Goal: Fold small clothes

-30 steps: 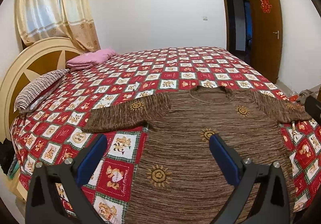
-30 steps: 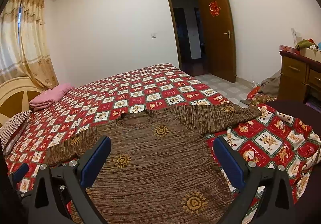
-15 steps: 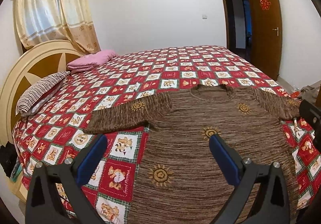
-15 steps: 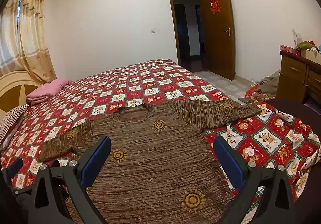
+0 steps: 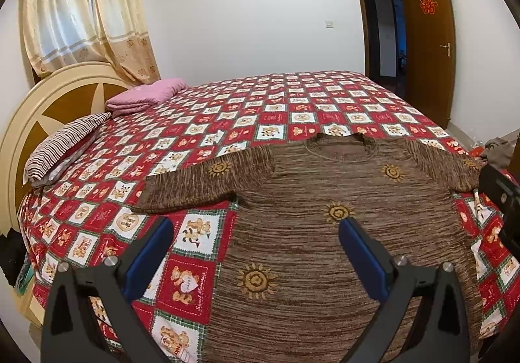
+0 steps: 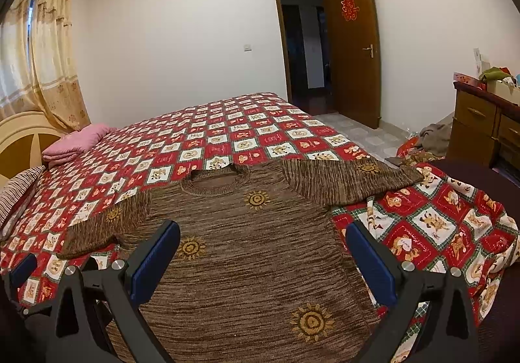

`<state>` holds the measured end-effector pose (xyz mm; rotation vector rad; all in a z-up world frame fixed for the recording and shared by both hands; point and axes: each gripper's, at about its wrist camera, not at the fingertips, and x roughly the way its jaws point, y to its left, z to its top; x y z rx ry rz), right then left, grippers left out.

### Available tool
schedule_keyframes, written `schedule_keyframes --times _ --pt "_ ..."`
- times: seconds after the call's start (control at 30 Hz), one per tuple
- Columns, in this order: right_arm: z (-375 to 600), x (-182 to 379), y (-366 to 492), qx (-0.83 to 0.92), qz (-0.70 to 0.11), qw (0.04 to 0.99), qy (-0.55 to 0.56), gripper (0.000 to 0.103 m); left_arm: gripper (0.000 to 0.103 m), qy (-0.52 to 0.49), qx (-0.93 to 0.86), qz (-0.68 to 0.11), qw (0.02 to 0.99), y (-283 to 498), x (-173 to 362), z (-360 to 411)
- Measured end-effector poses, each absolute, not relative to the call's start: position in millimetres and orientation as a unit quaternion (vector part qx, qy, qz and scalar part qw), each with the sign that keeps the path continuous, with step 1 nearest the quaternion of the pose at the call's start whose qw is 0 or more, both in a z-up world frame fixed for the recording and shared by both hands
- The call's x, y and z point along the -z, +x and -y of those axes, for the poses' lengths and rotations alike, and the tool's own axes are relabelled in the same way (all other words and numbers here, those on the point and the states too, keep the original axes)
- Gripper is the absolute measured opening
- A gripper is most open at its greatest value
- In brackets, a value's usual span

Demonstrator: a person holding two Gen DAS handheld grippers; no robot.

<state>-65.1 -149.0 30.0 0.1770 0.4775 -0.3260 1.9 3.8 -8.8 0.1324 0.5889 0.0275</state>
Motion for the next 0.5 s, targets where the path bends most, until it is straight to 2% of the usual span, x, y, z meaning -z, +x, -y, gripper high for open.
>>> schedule_keyframes --times 0.5 --pt "148.3 -29.9 -65.1 0.160 -0.235 0.954 0.088 0.102 0.103 0.080 -0.017 -0.299 0.951 3.7 14.2 -0.6"
